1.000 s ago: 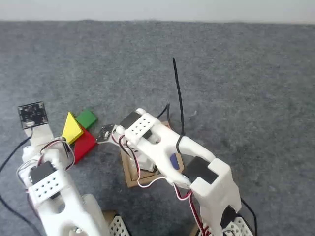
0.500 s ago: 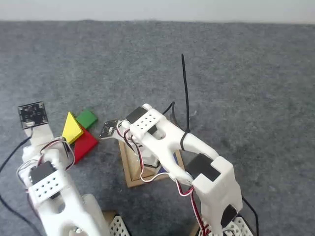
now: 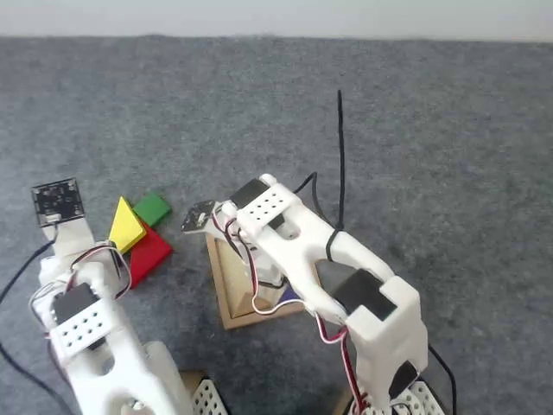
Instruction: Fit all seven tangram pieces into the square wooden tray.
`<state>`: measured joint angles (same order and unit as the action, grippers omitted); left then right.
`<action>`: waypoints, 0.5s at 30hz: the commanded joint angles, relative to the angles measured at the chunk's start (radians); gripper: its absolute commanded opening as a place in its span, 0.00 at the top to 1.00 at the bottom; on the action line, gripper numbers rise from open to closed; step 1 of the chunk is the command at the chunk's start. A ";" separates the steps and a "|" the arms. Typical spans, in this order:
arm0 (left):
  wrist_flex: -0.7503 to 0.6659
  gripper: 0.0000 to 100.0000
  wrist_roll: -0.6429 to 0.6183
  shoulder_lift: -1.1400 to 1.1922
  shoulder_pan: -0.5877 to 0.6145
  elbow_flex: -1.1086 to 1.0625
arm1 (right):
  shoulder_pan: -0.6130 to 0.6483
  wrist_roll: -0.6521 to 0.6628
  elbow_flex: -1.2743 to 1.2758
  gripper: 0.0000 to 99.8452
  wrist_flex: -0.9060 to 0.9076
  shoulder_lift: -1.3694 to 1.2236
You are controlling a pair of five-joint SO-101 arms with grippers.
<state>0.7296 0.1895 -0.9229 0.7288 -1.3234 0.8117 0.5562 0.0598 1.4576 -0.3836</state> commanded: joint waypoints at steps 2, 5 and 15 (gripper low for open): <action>-0.028 0.85 -0.011 -0.031 0.005 0.013 | -0.013 0.006 -0.049 0.98 0.059 0.143; -0.028 0.85 -0.011 -0.031 0.005 0.013 | -0.018 -0.006 -0.048 0.98 0.097 0.229; -0.028 0.85 -0.011 -0.031 0.005 0.013 | 0.108 -0.023 0.269 0.98 -0.251 0.358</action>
<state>0.7296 0.1895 -0.9229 0.7288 -1.3234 0.9114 0.5332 0.2194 1.4039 -0.0736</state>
